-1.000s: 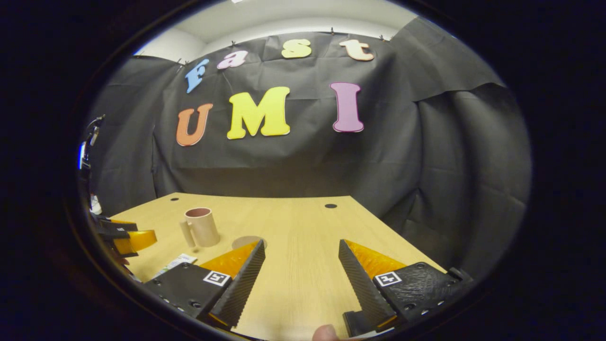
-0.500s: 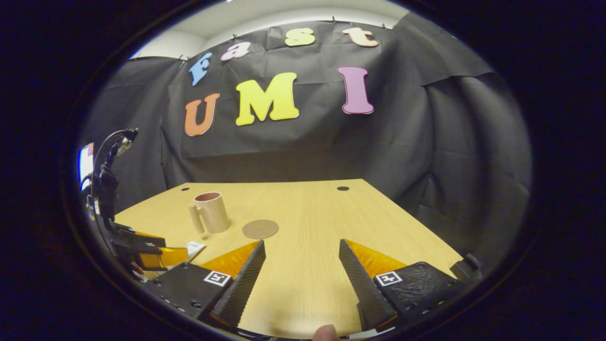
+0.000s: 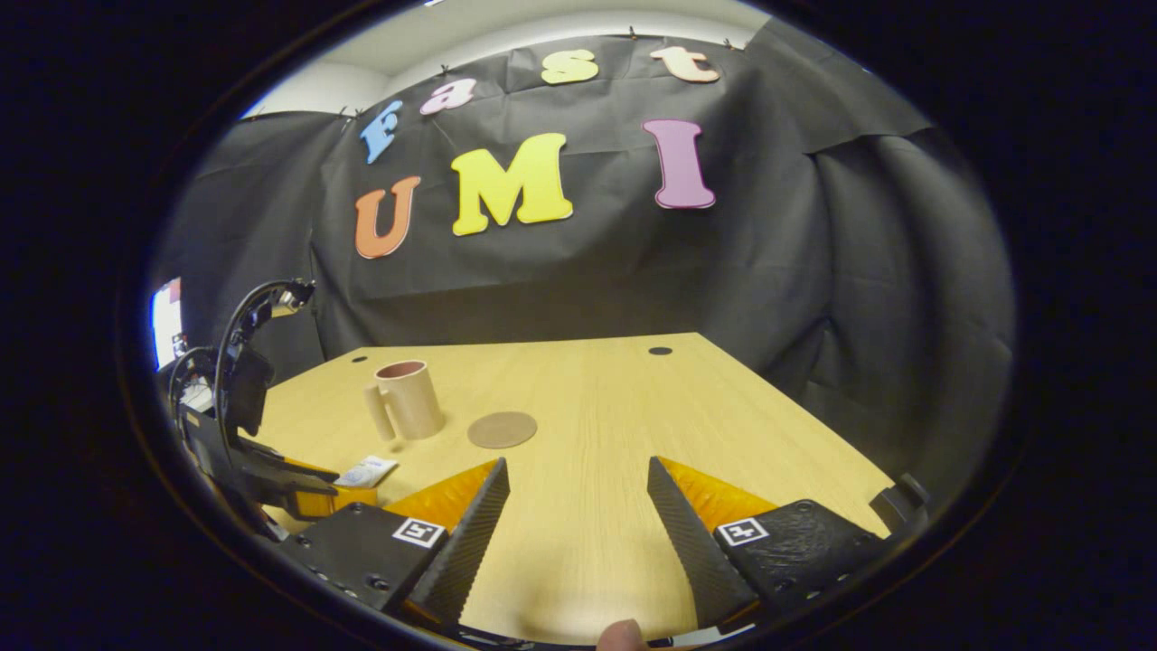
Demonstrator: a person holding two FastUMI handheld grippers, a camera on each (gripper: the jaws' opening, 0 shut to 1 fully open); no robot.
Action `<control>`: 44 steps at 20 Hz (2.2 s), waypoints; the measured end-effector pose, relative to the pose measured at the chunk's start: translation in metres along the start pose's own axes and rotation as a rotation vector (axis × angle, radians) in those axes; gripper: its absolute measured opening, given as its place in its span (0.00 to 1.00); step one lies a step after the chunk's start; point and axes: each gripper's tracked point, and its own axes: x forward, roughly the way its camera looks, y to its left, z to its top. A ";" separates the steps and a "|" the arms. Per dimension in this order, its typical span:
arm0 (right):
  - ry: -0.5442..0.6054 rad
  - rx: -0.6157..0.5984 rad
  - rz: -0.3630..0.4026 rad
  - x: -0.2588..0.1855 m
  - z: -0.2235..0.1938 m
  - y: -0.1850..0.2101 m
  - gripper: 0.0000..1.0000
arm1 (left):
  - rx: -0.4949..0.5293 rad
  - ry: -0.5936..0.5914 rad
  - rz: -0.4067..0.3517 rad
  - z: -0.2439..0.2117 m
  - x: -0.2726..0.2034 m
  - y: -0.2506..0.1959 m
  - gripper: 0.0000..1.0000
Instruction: Put the toothbrush and toothpaste on the desktop into the cup, then pick up the cup and place it on the coaster on the desktop.
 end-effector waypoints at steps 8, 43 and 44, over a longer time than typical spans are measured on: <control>0.033 0.009 0.059 0.001 -0.011 0.024 0.95 | 0.031 0.007 0.017 -0.002 0.000 0.001 0.55; 0.299 -0.016 -0.033 0.057 -0.071 0.086 0.83 | -0.118 -0.398 0.005 0.089 -0.071 0.038 0.42; 0.311 -0.012 -0.044 0.058 -0.074 0.086 0.81 | -0.114 -0.416 0.009 0.093 -0.077 0.042 0.42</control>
